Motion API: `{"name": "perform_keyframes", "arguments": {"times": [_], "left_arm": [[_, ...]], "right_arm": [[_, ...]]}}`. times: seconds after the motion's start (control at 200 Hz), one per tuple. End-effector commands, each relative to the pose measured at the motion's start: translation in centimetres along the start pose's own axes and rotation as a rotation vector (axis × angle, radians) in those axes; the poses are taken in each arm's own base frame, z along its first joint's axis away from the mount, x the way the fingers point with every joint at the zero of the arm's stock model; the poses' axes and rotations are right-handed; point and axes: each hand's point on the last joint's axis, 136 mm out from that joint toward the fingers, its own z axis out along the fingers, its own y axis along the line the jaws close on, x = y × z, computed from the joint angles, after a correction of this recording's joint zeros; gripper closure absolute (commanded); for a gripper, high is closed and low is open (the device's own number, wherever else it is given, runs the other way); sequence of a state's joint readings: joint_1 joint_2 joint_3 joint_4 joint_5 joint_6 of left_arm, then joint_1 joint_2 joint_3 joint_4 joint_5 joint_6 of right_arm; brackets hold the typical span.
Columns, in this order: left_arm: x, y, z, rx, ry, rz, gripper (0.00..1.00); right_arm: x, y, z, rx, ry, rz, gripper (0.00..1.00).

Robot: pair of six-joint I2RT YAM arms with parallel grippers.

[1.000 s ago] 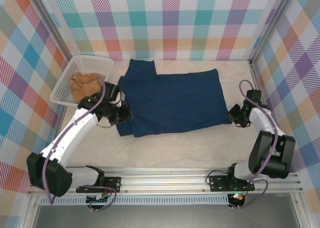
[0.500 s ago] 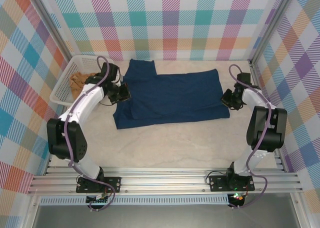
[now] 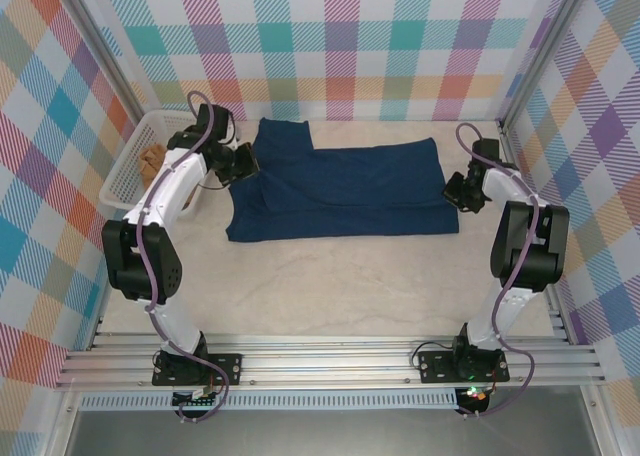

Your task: Fold the inside-out t-shirt

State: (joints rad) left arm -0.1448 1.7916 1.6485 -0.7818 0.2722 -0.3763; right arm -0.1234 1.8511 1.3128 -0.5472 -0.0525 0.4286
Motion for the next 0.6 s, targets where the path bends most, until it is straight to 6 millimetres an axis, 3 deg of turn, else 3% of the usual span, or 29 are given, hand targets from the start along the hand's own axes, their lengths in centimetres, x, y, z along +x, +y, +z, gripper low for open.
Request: {"name": "perform_keyframes", "arguments": {"times": [0.0,0.17,0.595], "left_arm": [[-0.7,0.6,0.6,-0.005,0.005,0.001,1.0],[-0.9,1.5,1.7,-0.035,0.019,-0.007,1.0],[-1.6,2.1,2.5,-0.047,0.013,-0.018,1.0]], "right_arm": [[-0.2,0.4,0.5,0.006,0.015,-0.027,1.0],[-0.6,1.1,1.8,-0.013,0.036,-0.024,1.0],[-1.8,2.2,3.4,-0.014,0.046,-0.043,1.0]]}}
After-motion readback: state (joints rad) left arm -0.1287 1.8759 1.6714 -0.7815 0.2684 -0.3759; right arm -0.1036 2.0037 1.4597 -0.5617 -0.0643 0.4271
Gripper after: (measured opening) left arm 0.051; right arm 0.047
